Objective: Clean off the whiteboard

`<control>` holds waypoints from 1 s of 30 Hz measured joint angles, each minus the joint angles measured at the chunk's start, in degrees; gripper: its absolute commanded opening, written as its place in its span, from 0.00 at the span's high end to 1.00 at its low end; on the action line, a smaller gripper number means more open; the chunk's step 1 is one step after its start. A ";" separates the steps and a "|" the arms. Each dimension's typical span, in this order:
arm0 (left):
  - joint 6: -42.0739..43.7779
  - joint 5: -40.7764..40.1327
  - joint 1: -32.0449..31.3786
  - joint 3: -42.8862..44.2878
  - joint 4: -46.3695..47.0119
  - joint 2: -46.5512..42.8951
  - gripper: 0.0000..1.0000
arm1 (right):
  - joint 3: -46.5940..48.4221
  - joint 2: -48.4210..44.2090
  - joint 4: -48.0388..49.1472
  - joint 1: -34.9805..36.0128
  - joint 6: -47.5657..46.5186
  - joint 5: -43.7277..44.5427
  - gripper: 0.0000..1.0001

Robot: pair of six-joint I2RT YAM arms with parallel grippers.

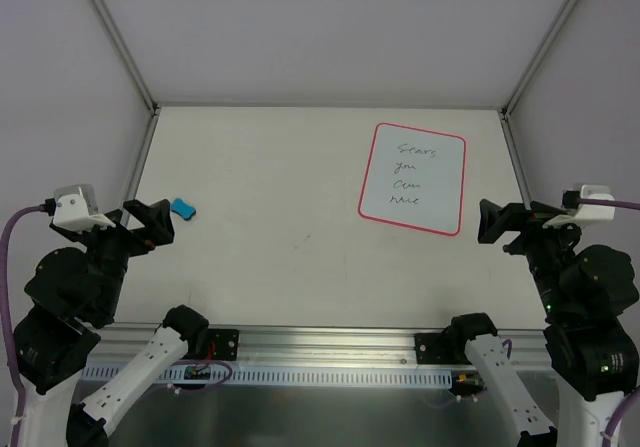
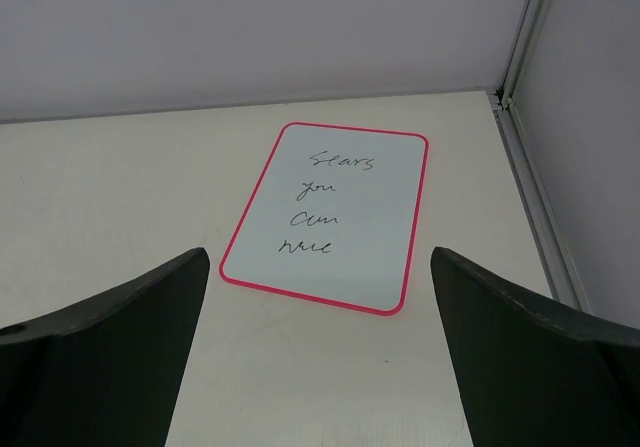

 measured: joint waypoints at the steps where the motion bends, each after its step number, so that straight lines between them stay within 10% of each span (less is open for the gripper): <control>1: -0.07 -0.07 0.00 -0.17 -0.28 0.00 0.01 | -0.15 0.00 0.04 0.00 0.02 -0.39 0.01; 13: -3.58 0.33 0.00 -5.70 -1.42 1.46 0.01 | -8.63 5.25 1.99 0.09 9.70 -5.22 0.01; 30: -17.90 13.86 0.00 -20.20 -1.70 11.93 0.01 | -10.34 51.49 11.54 16.79 12.44 -3.91 0.01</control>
